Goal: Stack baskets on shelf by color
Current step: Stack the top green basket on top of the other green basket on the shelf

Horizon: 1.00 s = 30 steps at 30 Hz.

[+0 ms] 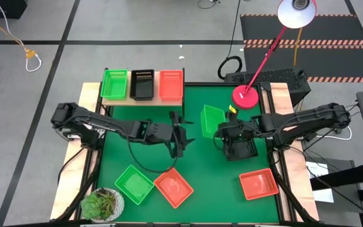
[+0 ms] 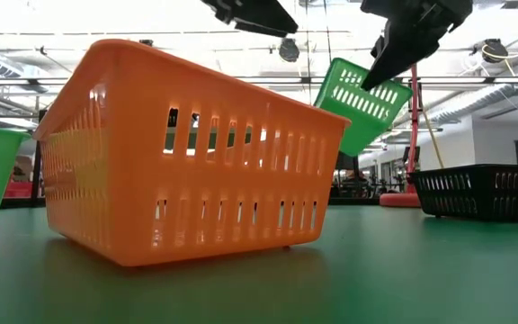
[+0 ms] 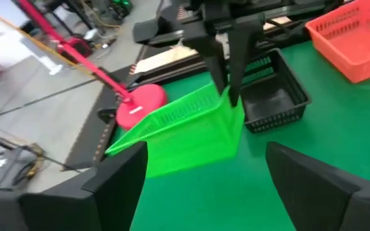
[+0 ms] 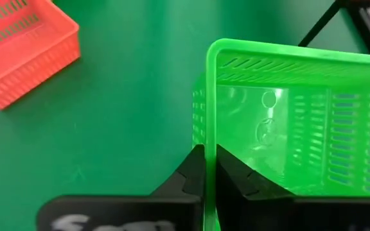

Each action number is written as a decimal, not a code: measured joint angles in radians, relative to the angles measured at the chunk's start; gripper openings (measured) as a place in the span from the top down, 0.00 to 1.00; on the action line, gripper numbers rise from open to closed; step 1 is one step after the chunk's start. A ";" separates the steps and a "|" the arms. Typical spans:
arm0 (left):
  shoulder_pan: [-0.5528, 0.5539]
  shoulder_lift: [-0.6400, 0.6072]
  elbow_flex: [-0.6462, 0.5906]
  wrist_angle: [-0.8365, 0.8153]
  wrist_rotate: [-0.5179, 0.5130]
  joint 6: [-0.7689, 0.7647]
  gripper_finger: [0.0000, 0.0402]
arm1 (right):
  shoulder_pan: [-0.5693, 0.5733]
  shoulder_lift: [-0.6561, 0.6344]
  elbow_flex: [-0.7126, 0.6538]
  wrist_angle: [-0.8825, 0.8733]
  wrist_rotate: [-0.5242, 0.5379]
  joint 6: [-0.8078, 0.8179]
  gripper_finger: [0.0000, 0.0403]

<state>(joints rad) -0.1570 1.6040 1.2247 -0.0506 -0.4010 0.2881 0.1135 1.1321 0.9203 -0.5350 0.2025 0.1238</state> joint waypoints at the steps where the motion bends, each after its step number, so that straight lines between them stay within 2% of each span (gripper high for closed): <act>1: 0.004 0.018 0.014 0.000 0.017 -0.001 0.24 | 0.000 0.002 0.000 -0.001 -0.004 0.010 0.97; 4: 0.013 0.077 0.064 -0.008 0.065 0.004 0.29 | -0.002 0.016 0.000 0.011 -0.043 0.022 0.97; 8: 0.021 0.166 0.152 -0.037 0.080 -0.013 0.31 | -0.002 0.049 0.000 0.012 -0.053 0.020 0.97; 16: 0.029 0.315 0.292 -0.157 0.094 -0.002 0.24 | -0.003 0.117 0.000 0.041 -0.077 -0.043 0.96; 20: 0.048 0.353 0.319 -0.197 0.094 -0.002 0.25 | -0.003 0.129 0.019 0.044 -0.077 -0.053 0.96; 24: 0.057 0.366 0.319 -0.205 0.094 0.017 0.34 | -0.003 0.127 0.035 0.036 -0.077 -0.054 0.96; 30: 0.057 0.367 0.319 -0.198 0.099 0.049 0.54 | -0.003 0.127 0.036 0.033 -0.074 -0.054 0.96</act>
<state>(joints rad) -0.0998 1.9705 1.5436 -0.2489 -0.3023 0.3373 0.1109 1.2591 0.9562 -0.5021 0.1284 0.0696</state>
